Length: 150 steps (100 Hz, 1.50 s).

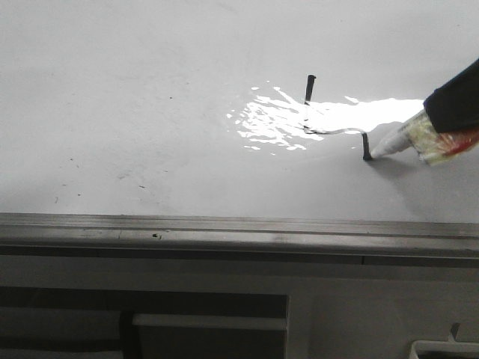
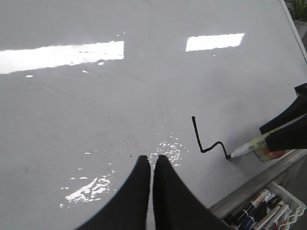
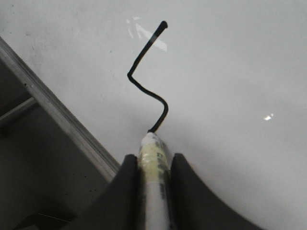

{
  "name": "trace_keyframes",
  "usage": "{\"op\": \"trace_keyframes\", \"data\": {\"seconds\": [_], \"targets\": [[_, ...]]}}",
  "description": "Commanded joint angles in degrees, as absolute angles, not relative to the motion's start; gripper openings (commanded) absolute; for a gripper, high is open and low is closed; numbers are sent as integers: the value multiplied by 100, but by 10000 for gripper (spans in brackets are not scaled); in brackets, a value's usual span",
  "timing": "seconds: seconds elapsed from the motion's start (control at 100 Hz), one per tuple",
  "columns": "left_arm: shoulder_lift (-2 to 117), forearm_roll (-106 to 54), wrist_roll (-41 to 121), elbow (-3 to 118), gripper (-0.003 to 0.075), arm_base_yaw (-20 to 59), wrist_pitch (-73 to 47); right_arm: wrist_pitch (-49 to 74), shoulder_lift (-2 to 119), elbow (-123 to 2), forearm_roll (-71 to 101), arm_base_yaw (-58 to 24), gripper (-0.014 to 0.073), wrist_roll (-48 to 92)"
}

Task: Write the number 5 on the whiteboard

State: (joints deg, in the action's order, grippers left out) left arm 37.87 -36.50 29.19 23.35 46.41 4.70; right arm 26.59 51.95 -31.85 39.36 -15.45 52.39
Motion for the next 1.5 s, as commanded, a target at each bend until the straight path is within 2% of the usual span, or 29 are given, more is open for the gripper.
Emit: {"op": "trace_keyframes", "data": {"seconds": [0.0,0.37,0.63,0.79,1.49], "targets": [[3807,-3674,2909,2493,-20,4642,818,2316,5303,-3239,4085,-1584,-42,5211],[3807,-3674,2909,2493,-20,4642,818,1666,5952,-3312,4273,-2476,-42,5211],[3807,-3674,2909,2493,-20,4642,818,2263,5297,-3786,4252,-2476,-42,5211],[3807,-3674,2909,2493,-20,4642,818,1984,4891,-4071,4068,-2476,-42,5211],[3807,-3674,2909,2493,-20,4642,678,1378,5560,-4093,3878,-2465,-42,5211]]}}
